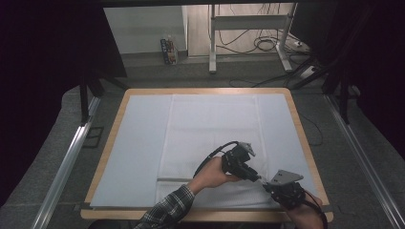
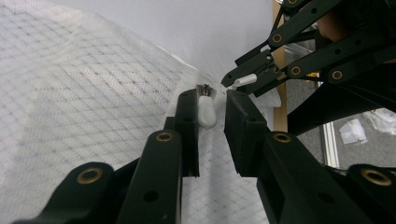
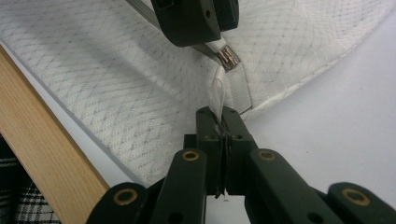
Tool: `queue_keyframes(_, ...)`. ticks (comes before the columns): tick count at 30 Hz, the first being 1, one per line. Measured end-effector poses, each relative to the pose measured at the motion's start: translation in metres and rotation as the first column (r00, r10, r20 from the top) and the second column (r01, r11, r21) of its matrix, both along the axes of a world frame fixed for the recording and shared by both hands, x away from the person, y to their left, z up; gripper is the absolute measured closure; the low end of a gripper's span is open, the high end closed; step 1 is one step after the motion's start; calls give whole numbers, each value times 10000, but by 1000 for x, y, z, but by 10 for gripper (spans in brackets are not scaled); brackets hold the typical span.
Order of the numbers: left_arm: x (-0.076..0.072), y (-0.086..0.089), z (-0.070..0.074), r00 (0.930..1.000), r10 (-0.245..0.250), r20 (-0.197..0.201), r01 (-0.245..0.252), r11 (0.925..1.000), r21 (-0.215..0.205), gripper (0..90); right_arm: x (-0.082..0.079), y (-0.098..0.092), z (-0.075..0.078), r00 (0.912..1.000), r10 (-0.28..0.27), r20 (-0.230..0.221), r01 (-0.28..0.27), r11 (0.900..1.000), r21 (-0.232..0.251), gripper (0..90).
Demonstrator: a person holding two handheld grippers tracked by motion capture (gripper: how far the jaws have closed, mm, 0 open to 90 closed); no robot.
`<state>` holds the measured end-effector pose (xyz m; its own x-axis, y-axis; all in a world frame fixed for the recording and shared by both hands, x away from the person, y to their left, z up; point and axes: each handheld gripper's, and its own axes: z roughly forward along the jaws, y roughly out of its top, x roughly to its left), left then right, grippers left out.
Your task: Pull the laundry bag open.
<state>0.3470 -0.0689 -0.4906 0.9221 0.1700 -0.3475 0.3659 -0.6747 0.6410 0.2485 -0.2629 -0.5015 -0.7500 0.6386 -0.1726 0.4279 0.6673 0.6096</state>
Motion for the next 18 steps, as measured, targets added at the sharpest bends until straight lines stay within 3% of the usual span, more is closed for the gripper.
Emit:
queue_keyframes(11,2,4,-4,9979,-13,-650,3,9999,-162,809,0,0,1,9999,55,108,-55,10000,-63,867)
queue_keyframes(18,2,4,-6,9974,-58,-722,55,10000,-37,804,-1,0,2,9996,63,288,-60,9999,-91,867)
